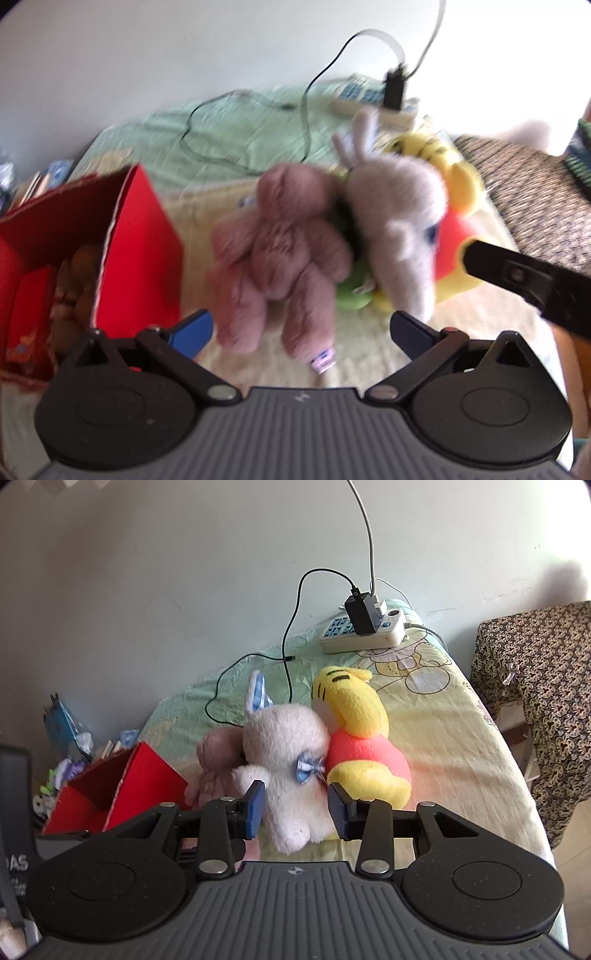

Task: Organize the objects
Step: 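Grasp the white bunny plush with the right gripper and lift it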

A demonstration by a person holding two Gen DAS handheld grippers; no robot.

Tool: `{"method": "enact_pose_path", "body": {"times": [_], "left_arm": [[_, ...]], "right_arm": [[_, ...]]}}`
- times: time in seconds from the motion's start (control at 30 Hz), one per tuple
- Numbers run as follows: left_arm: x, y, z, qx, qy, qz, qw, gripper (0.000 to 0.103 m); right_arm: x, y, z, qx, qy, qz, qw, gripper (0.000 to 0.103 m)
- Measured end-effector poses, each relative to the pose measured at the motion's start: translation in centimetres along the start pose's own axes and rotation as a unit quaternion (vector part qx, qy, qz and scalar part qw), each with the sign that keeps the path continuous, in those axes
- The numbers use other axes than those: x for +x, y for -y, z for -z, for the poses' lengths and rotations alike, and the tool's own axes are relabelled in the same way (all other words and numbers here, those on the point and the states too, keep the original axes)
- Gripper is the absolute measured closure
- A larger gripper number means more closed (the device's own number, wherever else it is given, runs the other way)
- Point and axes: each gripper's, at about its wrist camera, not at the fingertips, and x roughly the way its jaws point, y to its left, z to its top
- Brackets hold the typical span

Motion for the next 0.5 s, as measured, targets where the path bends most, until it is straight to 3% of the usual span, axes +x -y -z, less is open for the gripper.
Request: {"method": "enact_pose_path", "body": {"times": [0.17, 0.27, 0.33, 0.5], "left_arm": [[-1.5, 0.1, -0.6, 0.016, 0.056, 0.098, 0.9935, 0.004], [-1.5, 1.1, -0.8, 0.042, 0.079, 0.124, 0.9882, 0.004], [-0.5, 1.6, -1.3, 0.049, 0.077, 0.140, 0.9859, 0.006], [2.8, 1.5, -2.4, 0.032, 0.044, 0.178, 0.9825, 0.029]], "right_arm": [[1.0, 2.0, -1.5, 0.048, -0.007, -0.035, 0.998, 0.060], [2.1, 3.0, -2.2, 0.077, -0.024, -0.072, 0.994, 0.058], [2.9, 3.1, -2.5, 0.076, -0.027, -0.079, 0.994, 0.052], [4.9, 3.7, -2.7, 0.071, -0.049, -0.096, 0.992, 0.049]]}}
